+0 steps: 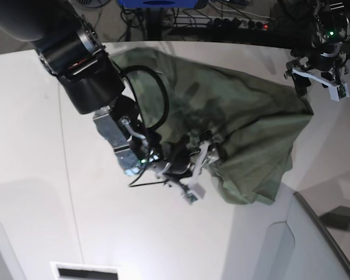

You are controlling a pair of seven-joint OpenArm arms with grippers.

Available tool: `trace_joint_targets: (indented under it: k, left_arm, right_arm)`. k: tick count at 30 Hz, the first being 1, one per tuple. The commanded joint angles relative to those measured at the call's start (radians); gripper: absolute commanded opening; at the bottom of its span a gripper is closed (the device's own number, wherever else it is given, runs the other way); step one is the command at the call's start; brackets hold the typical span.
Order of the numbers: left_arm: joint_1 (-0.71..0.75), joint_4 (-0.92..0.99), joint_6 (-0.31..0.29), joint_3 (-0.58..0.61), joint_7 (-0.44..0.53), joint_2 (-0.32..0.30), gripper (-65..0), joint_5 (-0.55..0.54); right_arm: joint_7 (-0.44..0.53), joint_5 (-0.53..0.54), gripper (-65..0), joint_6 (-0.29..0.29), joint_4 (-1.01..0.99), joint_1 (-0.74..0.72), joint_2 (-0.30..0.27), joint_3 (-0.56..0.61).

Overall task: Layout the t-shirt on the table in an organized manner, then fold the t-shirt properly
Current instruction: 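Lower the shirt onto the table and release with both grippers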

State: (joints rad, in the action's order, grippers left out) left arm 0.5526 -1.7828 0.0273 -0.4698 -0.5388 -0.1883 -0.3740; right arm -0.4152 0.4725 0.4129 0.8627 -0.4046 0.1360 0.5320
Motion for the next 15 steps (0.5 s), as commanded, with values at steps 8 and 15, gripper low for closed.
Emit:
trace_joint_targets:
  k: [8, 15]
  left_arm:
    - [0.004, -0.015, 0.006, -0.005, 0.018, -0.010, -59.9, -0.007]
    - [-0.121, -0.016, 0.006, 0.110, 0.016, -0.046, -65.0, 0.000]
  right_arm:
    - [0.114, 0.183, -15.5, 0.014, -0.069, -0.034, 0.015, 0.069]
    - [0.111, 0.194, -27.0, 0.013, 0.051, 0.006, -0.034, 0.063]
